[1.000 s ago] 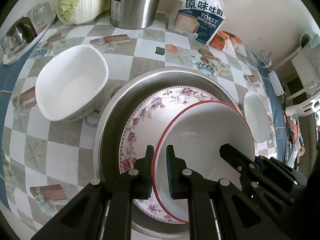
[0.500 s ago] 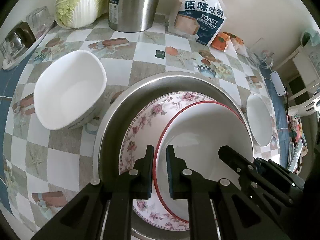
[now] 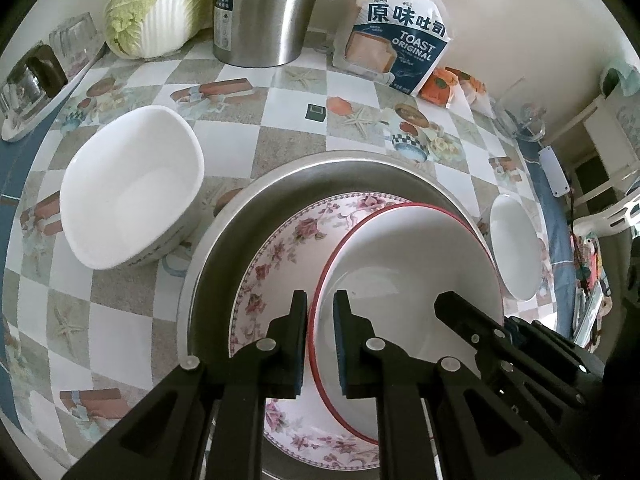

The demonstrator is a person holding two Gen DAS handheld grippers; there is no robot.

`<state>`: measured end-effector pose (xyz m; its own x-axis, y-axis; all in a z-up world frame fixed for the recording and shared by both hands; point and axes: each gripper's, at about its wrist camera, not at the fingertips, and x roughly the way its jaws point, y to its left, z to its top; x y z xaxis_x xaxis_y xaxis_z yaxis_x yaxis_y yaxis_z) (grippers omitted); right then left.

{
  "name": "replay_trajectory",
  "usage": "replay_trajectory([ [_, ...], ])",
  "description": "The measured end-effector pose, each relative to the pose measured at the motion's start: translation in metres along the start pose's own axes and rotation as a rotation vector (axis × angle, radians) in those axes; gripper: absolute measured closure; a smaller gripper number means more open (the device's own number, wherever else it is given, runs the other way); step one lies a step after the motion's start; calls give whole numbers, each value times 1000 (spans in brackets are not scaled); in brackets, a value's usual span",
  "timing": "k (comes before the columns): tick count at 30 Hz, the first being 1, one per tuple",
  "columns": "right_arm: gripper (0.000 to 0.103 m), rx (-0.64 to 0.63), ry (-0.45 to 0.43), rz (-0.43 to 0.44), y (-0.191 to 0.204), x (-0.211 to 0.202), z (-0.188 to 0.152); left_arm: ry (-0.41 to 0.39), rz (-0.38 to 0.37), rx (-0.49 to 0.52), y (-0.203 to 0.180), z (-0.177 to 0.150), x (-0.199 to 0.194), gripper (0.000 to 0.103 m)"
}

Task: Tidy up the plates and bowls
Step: 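Lower the red-rimmed bowl onto the floral plate inside the basin, then open both tools off the red-rimmed bowl rim and pull back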

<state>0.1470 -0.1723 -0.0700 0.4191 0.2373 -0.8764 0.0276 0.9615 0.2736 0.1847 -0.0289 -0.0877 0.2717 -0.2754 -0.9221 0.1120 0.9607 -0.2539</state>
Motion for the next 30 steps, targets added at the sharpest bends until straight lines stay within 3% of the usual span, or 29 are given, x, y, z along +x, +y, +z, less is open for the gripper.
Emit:
replay_trajectory([
  [10, 89, 17, 6, 19, -4, 0, 1, 2, -24, -23, 2, 0, -1, 92],
  [20, 90, 10, -32, 13, -5, -22, 7, -50, -24, -16, -1, 2, -24, 86],
  [22, 90, 8, -45, 16, -5, -30, 9, -67, -20, -21, 0, 3, -31, 79],
  [24, 90, 5, -57, 17, -4, -36, 10, -83, -12, -29, 1, 4, -37, 65],
  [30, 86, -35, -88, 0, 4, -56, 9, -126, 10, -54, 7, 5, -54, 47],
])
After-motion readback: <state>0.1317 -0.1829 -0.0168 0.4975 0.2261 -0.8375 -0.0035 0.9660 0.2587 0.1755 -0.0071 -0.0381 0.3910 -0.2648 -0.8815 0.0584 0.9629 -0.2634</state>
